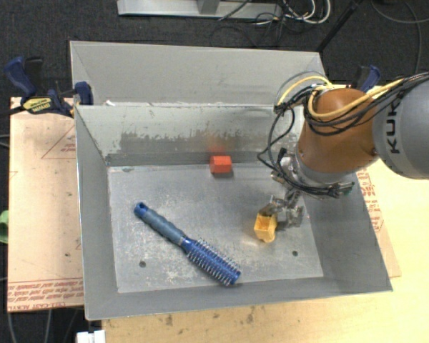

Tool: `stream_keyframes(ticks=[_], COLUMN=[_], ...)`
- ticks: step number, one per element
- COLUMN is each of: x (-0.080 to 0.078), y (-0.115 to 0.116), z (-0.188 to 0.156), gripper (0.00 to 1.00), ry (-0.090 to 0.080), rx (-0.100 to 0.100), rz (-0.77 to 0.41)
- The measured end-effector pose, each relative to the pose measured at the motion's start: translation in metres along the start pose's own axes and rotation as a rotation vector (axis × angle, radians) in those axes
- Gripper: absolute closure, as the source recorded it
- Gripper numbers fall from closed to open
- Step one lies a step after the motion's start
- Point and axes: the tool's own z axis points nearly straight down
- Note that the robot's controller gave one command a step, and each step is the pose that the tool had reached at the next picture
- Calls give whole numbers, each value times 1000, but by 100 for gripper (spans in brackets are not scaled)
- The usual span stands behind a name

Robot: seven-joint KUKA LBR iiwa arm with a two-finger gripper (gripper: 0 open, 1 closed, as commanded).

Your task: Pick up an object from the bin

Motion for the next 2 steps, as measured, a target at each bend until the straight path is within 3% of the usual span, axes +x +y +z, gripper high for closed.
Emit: stream_keyframes(ticks=[1,2], x=[-6,-12], y=[-15,-12], z=[-69,-166], gripper=[100,100], ry=[-2,-3], rx=[8,12], rz=[-188,-191])
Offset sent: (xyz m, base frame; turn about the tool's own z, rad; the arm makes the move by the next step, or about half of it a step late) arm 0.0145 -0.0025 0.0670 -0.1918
